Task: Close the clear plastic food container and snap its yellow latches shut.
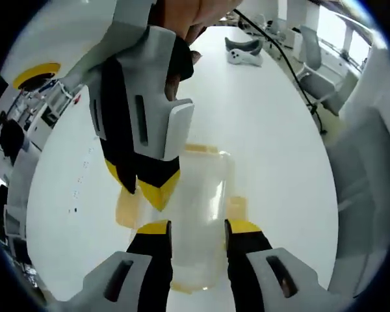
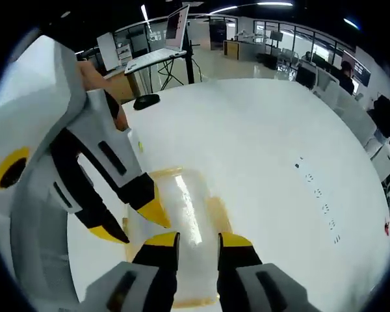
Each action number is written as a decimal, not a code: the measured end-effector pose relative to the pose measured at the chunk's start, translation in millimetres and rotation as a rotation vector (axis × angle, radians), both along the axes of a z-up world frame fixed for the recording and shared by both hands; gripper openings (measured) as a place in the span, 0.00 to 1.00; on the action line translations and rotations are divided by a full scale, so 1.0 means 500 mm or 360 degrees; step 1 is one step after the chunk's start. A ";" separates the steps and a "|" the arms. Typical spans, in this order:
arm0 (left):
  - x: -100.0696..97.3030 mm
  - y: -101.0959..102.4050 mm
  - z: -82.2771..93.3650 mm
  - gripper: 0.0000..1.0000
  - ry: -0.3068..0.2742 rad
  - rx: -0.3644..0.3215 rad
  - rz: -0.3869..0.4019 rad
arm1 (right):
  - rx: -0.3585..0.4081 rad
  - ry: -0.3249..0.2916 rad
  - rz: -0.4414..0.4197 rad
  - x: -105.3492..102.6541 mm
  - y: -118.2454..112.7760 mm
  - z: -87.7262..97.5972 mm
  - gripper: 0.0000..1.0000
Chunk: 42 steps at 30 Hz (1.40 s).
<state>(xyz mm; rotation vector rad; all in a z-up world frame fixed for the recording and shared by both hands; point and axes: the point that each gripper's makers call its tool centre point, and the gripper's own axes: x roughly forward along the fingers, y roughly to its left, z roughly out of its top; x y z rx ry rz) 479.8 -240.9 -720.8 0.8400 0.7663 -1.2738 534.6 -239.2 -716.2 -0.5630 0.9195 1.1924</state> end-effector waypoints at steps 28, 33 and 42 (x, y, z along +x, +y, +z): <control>-0.019 -0.001 -0.023 0.37 -0.0171 0.0025 -0.0099 | -0.0021 0.0072 0.0053 0.012 0.010 -0.031 0.30; -0.018 -0.002 -0.024 0.37 -0.0194 0.0016 -0.0063 | -0.0014 0.0093 0.0069 0.011 0.010 -0.033 0.30; -0.020 -0.003 -0.028 0.37 -0.0257 -0.0007 -0.0049 | 0.0004 0.0164 0.0101 0.014 0.012 -0.036 0.32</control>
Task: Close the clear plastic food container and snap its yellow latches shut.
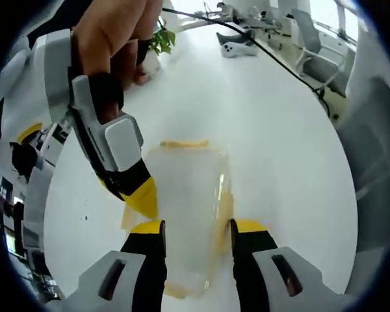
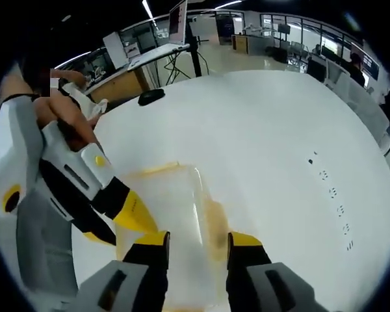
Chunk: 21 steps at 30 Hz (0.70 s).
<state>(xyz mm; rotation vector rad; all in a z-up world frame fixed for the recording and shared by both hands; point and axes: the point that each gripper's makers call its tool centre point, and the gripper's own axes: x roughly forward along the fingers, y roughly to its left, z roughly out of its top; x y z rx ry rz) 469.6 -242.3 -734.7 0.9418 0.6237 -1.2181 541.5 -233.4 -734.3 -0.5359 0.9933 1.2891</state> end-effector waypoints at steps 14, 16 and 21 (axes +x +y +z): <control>0.001 0.000 -0.003 0.36 -0.0017 -0.0013 0.0050 | 0.0015 0.0159 0.0165 -0.012 0.011 -0.006 0.29; 0.000 0.000 -0.003 0.36 -0.0024 -0.0025 0.0052 | -0.0002 0.0171 0.0198 -0.012 0.013 -0.007 0.28; 0.002 0.000 -0.003 0.34 -0.0028 -0.0029 0.0070 | -0.0061 0.0195 0.0244 -0.015 0.014 -0.008 0.27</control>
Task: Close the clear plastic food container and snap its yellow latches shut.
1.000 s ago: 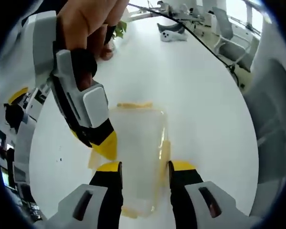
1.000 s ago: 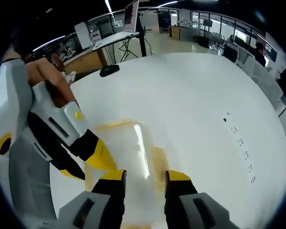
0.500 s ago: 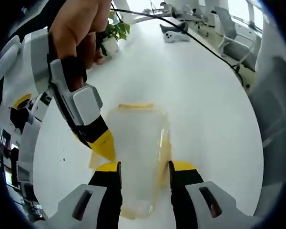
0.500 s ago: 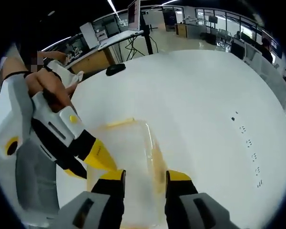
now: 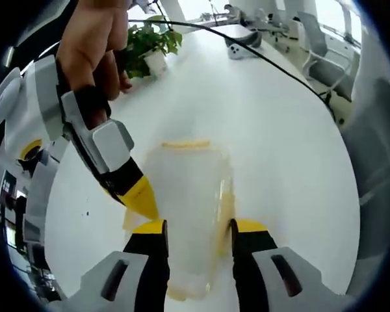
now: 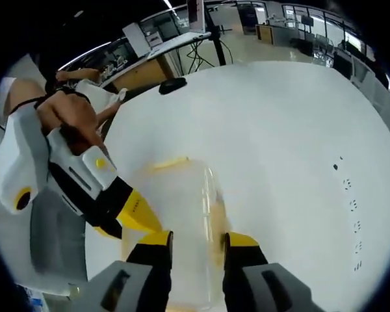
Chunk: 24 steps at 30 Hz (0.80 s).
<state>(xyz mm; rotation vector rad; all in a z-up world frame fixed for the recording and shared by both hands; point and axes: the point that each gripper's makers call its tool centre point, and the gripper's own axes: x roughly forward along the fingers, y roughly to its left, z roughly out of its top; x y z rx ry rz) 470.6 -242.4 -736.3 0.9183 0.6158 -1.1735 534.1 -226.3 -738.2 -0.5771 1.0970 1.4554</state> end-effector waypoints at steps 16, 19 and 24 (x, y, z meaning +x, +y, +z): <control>0.001 0.008 -0.002 0.31 -0.0062 0.0041 0.0052 | -0.0108 0.0120 0.0072 -0.007 -0.008 -0.012 0.24; 0.000 0.003 -0.002 0.31 -0.0064 0.0044 0.0046 | -0.0111 0.0108 0.0076 -0.006 -0.004 -0.012 0.24; -0.006 0.000 -0.002 0.32 -0.0087 0.0053 0.0032 | -0.0110 0.0105 0.0076 -0.006 -0.001 -0.007 0.26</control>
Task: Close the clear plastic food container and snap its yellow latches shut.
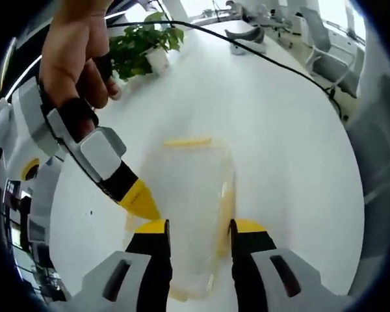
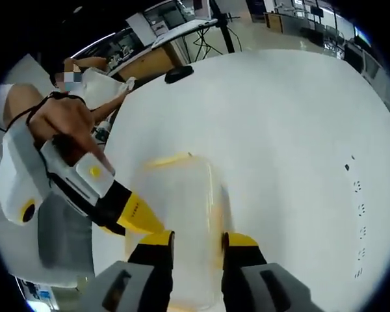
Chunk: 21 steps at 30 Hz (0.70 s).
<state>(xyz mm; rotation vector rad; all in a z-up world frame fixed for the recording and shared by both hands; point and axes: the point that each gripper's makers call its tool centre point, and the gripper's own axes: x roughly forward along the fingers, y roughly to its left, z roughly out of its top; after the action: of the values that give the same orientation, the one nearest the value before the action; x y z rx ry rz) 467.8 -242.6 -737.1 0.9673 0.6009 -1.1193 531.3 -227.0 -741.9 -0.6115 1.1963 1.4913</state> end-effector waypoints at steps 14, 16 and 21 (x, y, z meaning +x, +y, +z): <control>-0.016 -0.010 0.032 0.49 0.0100 -0.0143 -0.0083 | 0.0002 -0.0118 -0.0118 0.019 -0.010 0.020 0.37; -0.017 0.001 0.034 0.50 0.0111 -0.0116 -0.0102 | 0.0047 -0.0161 -0.0133 0.025 -0.013 0.036 0.37; 0.001 0.030 0.032 0.50 0.0104 -0.0049 -0.0118 | 0.0036 -0.0205 -0.0092 0.015 -0.029 0.047 0.43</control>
<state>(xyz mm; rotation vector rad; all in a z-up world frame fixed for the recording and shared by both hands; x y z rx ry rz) 468.3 -227.4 -720.9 0.9354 0.6029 -1.2267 538.9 -241.7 -718.3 -0.6428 1.0881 1.3943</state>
